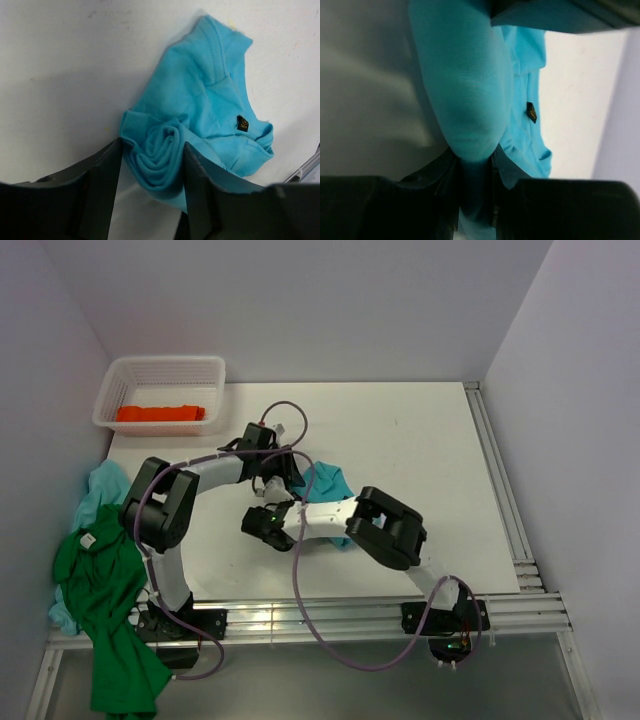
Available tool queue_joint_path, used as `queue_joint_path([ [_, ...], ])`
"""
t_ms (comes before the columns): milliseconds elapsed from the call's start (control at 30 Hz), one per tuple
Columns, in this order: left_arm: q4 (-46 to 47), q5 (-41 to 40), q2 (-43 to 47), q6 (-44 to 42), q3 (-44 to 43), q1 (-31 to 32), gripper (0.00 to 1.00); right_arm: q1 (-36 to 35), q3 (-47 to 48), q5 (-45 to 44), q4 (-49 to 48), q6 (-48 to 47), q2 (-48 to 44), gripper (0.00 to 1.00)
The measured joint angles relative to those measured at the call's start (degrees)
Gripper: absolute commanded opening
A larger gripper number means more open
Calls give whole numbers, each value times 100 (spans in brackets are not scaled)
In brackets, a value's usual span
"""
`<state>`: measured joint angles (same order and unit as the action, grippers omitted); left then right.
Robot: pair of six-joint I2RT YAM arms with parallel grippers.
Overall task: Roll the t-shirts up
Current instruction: Roll the tshirt
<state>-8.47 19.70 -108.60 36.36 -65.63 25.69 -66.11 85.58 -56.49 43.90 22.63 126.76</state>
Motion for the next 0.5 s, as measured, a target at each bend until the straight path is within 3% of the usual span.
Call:
queue_joint_path([
  [167, 409, 240, 173, 74, 409, -103, 71, 297, -933, 1467, -800, 42, -1163, 0],
  [300, 925, 555, 455, 177, 887, -297, 99, 778, -1604, 2879, -1532, 72, -1982, 0],
  [500, 1711, 817, 876, 396, 1626, -636, 100, 1659, -2341, 4813, -2406, 68, -2557, 0],
])
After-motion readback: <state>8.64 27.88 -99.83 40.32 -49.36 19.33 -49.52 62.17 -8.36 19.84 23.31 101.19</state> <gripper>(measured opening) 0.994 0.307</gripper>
